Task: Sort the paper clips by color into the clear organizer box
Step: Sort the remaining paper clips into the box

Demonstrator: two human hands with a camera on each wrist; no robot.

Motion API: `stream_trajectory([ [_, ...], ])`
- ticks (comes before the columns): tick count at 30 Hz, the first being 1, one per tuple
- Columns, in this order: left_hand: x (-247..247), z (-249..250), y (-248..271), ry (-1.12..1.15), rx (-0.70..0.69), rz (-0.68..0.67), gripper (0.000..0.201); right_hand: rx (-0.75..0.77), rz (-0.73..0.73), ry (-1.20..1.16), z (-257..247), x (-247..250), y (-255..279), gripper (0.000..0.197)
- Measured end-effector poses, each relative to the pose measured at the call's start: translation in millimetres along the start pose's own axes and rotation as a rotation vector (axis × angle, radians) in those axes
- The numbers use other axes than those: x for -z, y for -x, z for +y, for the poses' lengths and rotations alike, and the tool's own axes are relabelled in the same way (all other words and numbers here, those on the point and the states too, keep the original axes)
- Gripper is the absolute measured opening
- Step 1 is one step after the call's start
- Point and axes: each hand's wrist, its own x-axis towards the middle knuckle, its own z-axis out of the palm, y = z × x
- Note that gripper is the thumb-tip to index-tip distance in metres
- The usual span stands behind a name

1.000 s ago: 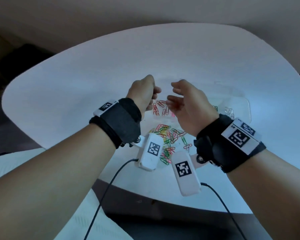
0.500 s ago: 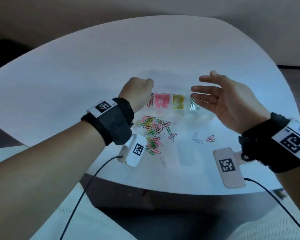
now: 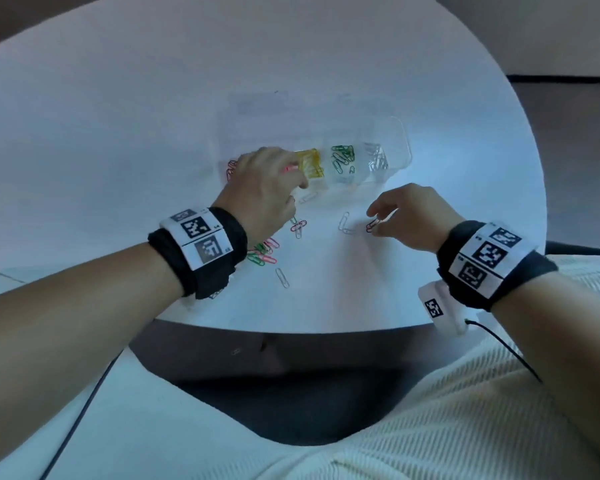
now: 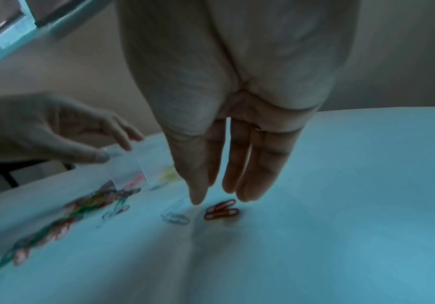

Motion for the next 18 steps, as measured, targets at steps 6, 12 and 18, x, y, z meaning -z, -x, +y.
stream_trajectory([
  [6, 6.3, 11.5, 0.2, 0.158, -0.164, -0.102, 0.011, 0.041, 0.042, 0.079, 8.5, -13.9, -6.7, 0.02],
  [12, -16.2, 10.4, 9.9, 0.122, -0.062, -0.29, 0.036, 0.024, 0.1, 0.159, 2.3, -21.5, -8.8, 0.009],
  [18, -27.2, -1.4, 9.8, 0.065, -0.077, -0.319, 0.034, 0.06, 0.108, 0.317, -9.7, -33.3, -6.2, 0.016],
])
